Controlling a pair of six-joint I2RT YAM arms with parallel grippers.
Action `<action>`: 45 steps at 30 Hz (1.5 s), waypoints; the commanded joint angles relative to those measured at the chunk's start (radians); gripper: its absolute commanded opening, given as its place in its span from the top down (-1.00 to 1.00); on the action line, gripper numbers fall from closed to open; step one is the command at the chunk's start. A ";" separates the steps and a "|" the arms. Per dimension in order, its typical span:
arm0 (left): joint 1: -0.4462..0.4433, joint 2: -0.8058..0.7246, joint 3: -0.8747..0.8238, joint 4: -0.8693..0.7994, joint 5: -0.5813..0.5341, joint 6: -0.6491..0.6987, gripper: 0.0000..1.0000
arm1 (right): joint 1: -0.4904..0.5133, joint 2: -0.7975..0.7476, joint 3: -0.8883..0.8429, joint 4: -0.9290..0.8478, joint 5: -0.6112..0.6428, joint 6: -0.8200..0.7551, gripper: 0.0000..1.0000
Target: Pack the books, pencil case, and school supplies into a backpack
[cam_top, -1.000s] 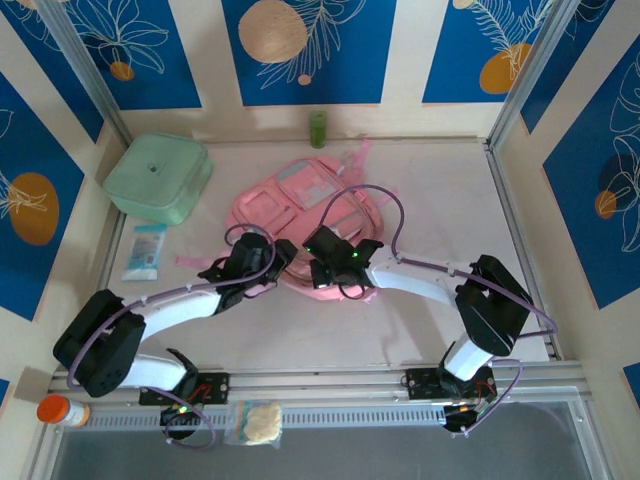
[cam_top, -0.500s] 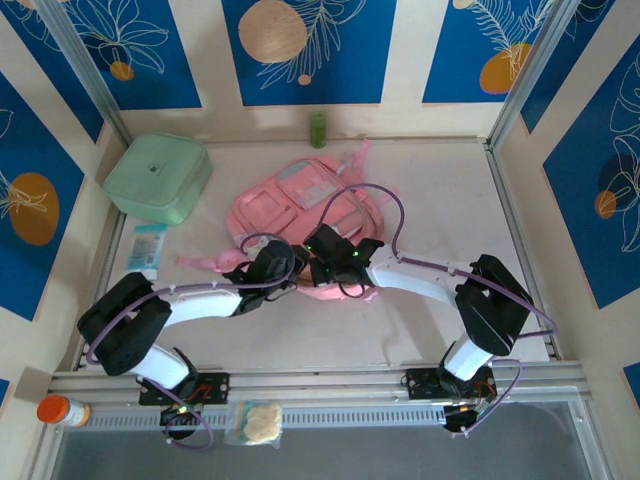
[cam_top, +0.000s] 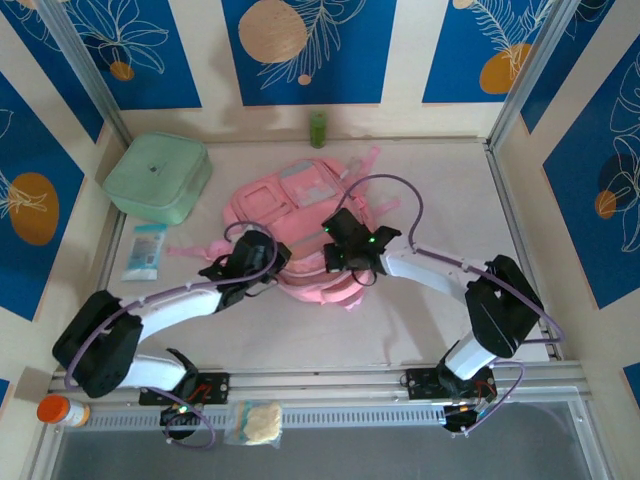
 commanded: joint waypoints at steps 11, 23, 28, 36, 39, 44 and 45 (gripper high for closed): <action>0.351 -0.012 0.099 -0.257 0.247 0.463 1.00 | -0.070 -0.114 -0.029 -0.235 0.111 0.012 1.00; 0.445 0.151 0.203 -0.190 0.273 0.680 1.00 | -0.231 -0.016 0.060 -0.204 0.080 -0.038 1.00; 0.444 0.179 0.239 -0.225 0.277 0.760 1.00 | -0.276 0.057 0.124 -0.170 0.062 -0.075 1.00; 0.444 0.197 0.266 -0.225 0.347 0.747 1.00 | -0.197 0.044 0.104 -0.037 -0.116 -0.246 0.99; 0.446 0.205 0.296 -0.245 0.366 0.713 1.00 | -0.194 0.074 0.122 0.006 -0.169 -0.267 0.78; 0.444 0.155 0.299 -0.240 0.405 0.623 0.36 | -0.180 0.141 0.161 0.067 -0.272 -0.349 0.41; 0.445 0.139 0.284 -0.229 0.405 0.596 0.26 | -0.178 0.151 0.159 0.087 -0.293 -0.369 0.33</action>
